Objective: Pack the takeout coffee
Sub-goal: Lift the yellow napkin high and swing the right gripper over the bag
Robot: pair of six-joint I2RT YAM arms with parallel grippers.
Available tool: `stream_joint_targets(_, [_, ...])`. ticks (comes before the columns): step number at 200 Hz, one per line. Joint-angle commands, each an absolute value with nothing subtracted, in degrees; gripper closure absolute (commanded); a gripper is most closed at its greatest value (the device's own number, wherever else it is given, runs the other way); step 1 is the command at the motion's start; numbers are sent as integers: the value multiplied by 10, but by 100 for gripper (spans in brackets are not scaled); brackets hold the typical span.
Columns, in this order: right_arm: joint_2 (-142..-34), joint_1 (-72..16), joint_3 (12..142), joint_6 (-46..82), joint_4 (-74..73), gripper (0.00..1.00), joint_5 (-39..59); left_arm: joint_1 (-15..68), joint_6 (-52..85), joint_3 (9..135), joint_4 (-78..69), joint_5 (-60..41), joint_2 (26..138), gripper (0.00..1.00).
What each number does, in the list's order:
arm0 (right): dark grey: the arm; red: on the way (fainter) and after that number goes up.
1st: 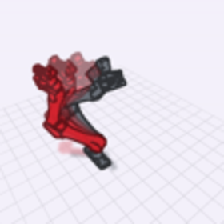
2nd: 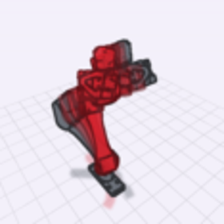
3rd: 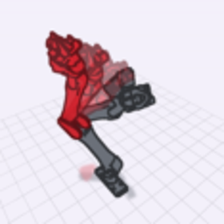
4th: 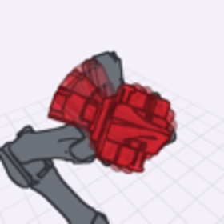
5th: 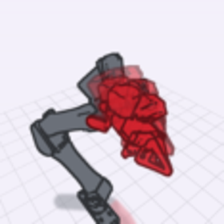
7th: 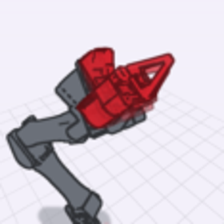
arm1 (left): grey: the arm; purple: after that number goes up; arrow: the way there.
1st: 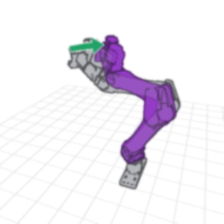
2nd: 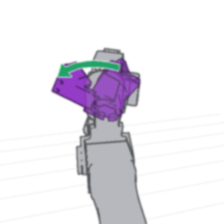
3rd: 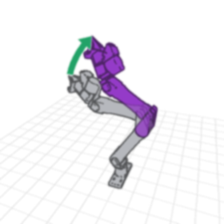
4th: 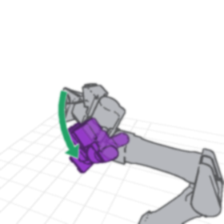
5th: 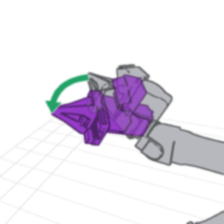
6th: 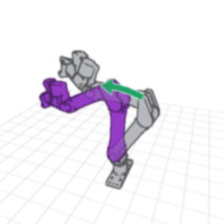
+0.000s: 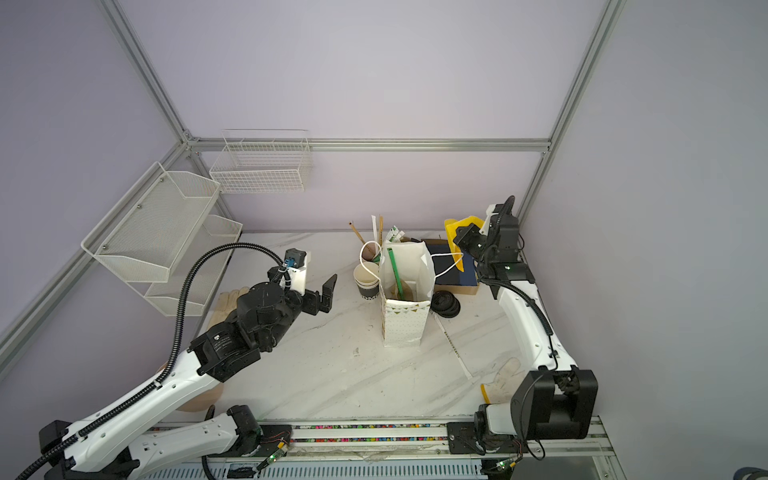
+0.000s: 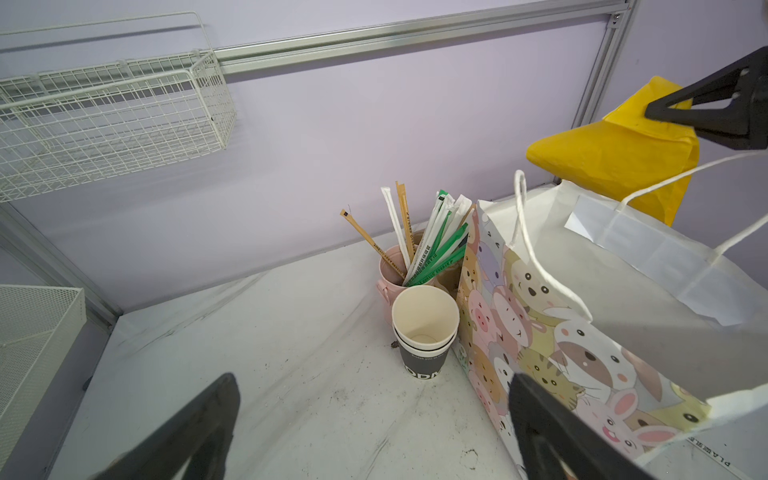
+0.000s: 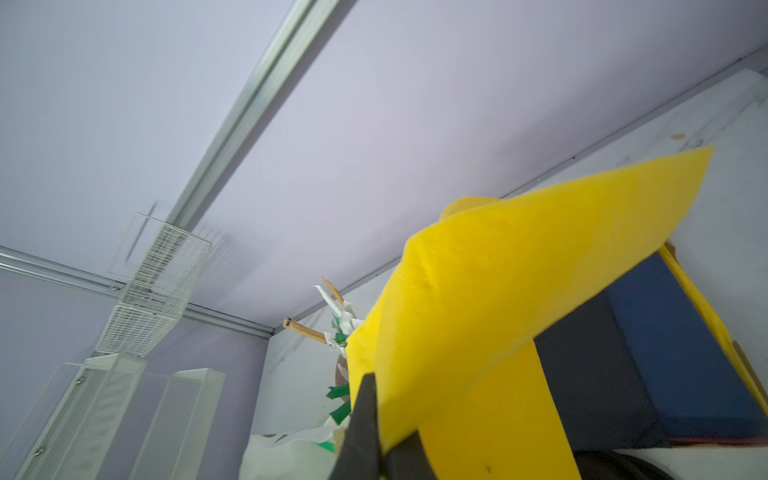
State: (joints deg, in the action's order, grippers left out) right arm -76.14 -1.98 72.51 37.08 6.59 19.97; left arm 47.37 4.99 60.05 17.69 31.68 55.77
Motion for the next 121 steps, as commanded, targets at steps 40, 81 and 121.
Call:
stream_joint_targets(40, [-691, -21, 773, 394, 25, 100, 299, 472, 57, 581, 158, 311, 537, 0])
stream_joint_targets(81, [-669, -21, 805, 409, 10, 100, 376, 471, 58, 578, 157, 315, 530, 0])
stream_joint_targets(121, [-651, -28, 812, 423, -13, 100, 431, 471, 61, 577, 158, 316, 527, 0])
